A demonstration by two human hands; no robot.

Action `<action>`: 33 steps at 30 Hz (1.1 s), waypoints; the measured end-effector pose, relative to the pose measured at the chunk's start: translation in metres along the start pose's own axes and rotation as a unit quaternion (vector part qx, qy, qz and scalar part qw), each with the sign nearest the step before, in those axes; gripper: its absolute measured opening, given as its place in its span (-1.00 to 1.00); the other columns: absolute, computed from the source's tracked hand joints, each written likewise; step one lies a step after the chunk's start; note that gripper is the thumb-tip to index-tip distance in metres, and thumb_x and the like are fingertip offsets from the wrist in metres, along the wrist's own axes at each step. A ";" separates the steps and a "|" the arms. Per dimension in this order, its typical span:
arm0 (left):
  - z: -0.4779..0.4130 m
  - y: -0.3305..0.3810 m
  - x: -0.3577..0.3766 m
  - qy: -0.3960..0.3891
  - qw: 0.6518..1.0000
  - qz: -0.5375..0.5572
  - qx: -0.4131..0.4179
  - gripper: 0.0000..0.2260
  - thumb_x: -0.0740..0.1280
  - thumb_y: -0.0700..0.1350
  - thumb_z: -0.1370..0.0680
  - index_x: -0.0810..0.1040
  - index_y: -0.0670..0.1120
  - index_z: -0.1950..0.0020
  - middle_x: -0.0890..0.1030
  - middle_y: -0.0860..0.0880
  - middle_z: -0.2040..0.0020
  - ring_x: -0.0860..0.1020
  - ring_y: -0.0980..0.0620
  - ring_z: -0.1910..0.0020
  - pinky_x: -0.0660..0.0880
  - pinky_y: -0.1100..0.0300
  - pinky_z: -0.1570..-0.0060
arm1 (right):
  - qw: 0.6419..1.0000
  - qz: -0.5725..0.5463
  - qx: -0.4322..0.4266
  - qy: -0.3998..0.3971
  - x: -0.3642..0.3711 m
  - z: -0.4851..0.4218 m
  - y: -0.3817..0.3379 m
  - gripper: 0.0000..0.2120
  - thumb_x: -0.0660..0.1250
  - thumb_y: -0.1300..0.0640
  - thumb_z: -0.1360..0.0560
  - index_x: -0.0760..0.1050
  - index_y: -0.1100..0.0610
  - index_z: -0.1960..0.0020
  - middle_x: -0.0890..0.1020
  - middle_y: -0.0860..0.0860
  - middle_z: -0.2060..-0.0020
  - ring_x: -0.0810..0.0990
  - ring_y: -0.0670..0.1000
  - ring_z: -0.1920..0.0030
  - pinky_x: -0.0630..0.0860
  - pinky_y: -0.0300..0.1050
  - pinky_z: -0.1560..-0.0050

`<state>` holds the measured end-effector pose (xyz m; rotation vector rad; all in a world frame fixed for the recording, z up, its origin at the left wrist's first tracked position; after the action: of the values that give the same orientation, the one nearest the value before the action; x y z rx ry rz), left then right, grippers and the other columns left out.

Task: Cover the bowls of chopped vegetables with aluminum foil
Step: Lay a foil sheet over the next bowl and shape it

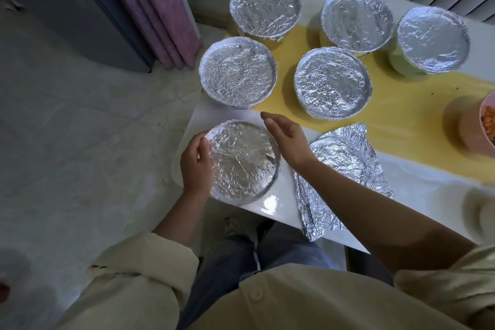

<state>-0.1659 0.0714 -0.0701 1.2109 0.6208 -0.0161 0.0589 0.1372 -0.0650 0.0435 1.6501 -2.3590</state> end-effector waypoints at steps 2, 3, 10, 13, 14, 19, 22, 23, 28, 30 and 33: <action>0.007 -0.012 -0.017 0.062 0.997 0.019 -0.043 -0.73 0.13 -0.17 -0.69 0.57 -0.24 -0.23 0.64 -0.27 0.00 0.60 -0.28 0.03 0.52 0.01 0.10 | 0.999 -0.010 0.005 0.044 -0.007 0.011 0.007 -0.67 0.25 0.00 -0.62 0.52 0.10 -0.32 0.59 -0.04 -0.24 0.54 -0.08 -0.23 0.41 0.00 -0.37; 0.012 -0.016 -0.023 0.088 0.994 0.030 -0.064 -0.73 0.13 -0.18 -0.68 0.55 -0.25 -0.23 0.64 -0.23 0.02 0.61 -0.16 0.09 0.50 0.07 0.11 | 0.998 -0.008 0.004 0.066 -0.009 0.019 0.010 -0.63 0.22 -0.07 -0.61 0.51 0.09 -0.33 0.58 -0.06 -0.26 0.53 -0.08 -0.26 0.40 0.03 -0.38; 0.040 -0.025 -0.036 0.176 0.963 0.150 -0.138 -0.78 0.12 -0.22 -0.67 0.49 -0.20 -0.24 0.49 0.00 -0.06 0.44 0.04 0.01 0.35 0.40 0.16 | 0.998 0.002 0.005 0.063 0.022 0.049 0.022 -0.59 0.18 -0.06 -0.64 0.43 0.09 -0.42 0.52 -0.05 -0.33 0.44 -0.10 -0.34 0.33 -0.08 -0.41; 0.037 -0.028 -0.033 0.159 0.968 0.145 -0.132 -0.75 0.15 -0.13 -0.68 0.47 -0.20 -0.29 0.50 -0.04 -0.13 0.47 -0.03 -0.07 0.47 0.41 0.07 | 0.994 0.013 0.003 0.109 0.024 0.038 0.012 -0.67 0.23 0.01 -0.63 0.54 0.12 -0.31 0.64 0.00 -0.13 0.55 -0.09 -0.11 0.45 -0.19 -0.16; 0.034 -0.029 -0.032 0.157 0.971 0.136 -0.122 -0.73 0.16 -0.11 -0.67 0.49 -0.20 -0.28 0.53 -0.07 -0.13 0.51 -0.09 -0.09 0.53 0.21 -0.08 | 0.991 0.022 0.000 0.130 0.022 0.036 0.010 -0.73 0.24 0.05 -0.62 0.60 0.14 -0.21 0.67 -0.02 0.04 0.56 -0.10 0.04 0.45 -0.22 -0.01; 0.033 -0.035 -0.030 0.173 0.972 0.108 -0.116 -0.68 0.16 -0.07 -0.65 0.56 -0.29 -0.15 0.59 -0.34 -0.07 0.53 -0.33 -0.06 0.50 -0.09 -0.05 | 0.981 0.035 -0.028 0.188 0.021 0.039 0.013 -0.78 0.24 0.14 -0.62 0.62 0.20 0.03 0.43 -0.22 0.47 0.37 -0.23 0.42 0.33 -0.25 0.31; 0.034 -0.034 -0.034 0.191 0.971 0.091 -0.115 -0.69 0.15 -0.11 -0.66 0.54 -0.32 -0.15 0.59 -0.35 -0.08 0.52 -0.32 -0.08 0.46 -0.05 -0.07 | 0.981 0.039 -0.044 0.187 0.023 0.039 0.011 -0.78 0.23 0.15 -0.62 0.61 0.19 0.07 0.40 -0.11 0.49 0.33 -0.12 0.42 0.31 -0.20 0.34; 0.035 -0.033 -0.034 0.194 0.970 0.090 -0.113 -0.68 0.14 -0.09 -0.65 0.54 -0.32 -0.15 0.59 -0.34 -0.09 0.52 -0.31 -0.09 0.46 -0.05 -0.08 | 0.981 0.040 -0.047 0.183 0.024 0.039 0.010 -0.78 0.23 0.15 -0.62 0.59 0.20 0.10 0.39 -0.06 0.49 0.32 -0.08 0.41 0.31 -0.18 0.33; 0.038 -0.032 -0.032 0.173 0.971 0.110 -0.123 -0.58 0.14 0.02 -0.60 0.54 -0.31 -0.16 0.57 -0.36 -0.11 0.50 -0.35 -0.12 0.47 -0.14 -0.13 | 0.987 0.032 -0.020 0.159 0.024 0.038 0.014 -0.80 0.24 0.12 -0.63 0.63 0.12 -0.08 0.60 -0.15 0.34 0.46 -0.16 0.32 0.42 -0.22 0.19; 0.035 -0.038 -0.032 0.160 0.969 0.134 -0.133 -0.54 0.15 0.09 -0.56 0.55 -0.28 -0.13 0.56 -0.36 -0.10 0.49 -0.37 -0.11 0.49 -0.19 -0.12 | 0.992 0.029 0.000 0.121 0.023 0.036 0.019 -0.67 0.23 0.02 -0.62 0.53 0.11 -0.32 0.64 -0.11 0.01 0.53 -0.17 0.06 0.46 -0.22 -0.07; 0.034 -0.037 -0.033 0.144 0.970 0.131 -0.147 -0.67 0.16 0.09 -0.59 0.54 -0.06 0.23 0.53 -0.19 0.28 0.44 -0.25 0.23 0.46 -0.06 0.13 | 0.994 0.032 -0.012 0.108 0.018 0.039 0.020 -0.59 0.21 -0.03 -0.63 0.42 0.11 -0.42 0.62 -0.04 -0.16 0.52 -0.14 -0.13 0.43 -0.19 -0.22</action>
<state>-0.1909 0.0178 -0.0801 1.0037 0.6838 0.4676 0.0510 0.0908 -0.0726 0.3545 1.7428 -2.3568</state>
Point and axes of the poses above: each hand's wrist, its own z-axis away from the middle knuckle, its own x-axis out of the palm, y = z × x, the point moved 10 cm from there along -z, towards the middle knuckle
